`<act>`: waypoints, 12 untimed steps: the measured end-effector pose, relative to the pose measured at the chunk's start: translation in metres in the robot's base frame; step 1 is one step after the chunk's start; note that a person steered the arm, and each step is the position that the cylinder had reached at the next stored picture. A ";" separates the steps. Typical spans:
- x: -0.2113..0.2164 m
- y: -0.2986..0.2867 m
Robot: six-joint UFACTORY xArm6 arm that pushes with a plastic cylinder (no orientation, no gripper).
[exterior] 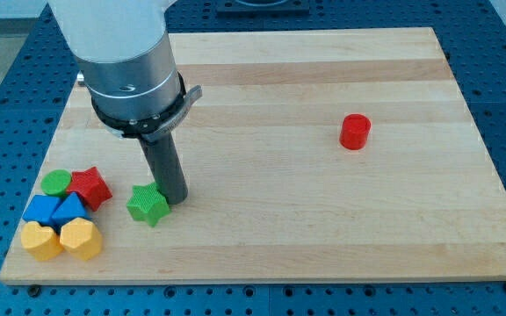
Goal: Push the green star towards group of blocks
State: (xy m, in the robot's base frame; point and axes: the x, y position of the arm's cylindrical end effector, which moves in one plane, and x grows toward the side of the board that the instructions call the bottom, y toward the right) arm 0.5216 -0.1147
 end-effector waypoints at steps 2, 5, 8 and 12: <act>0.000 -0.005; 0.000 -0.024; 0.000 -0.037; 0.000 -0.062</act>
State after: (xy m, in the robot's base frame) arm 0.5216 -0.1763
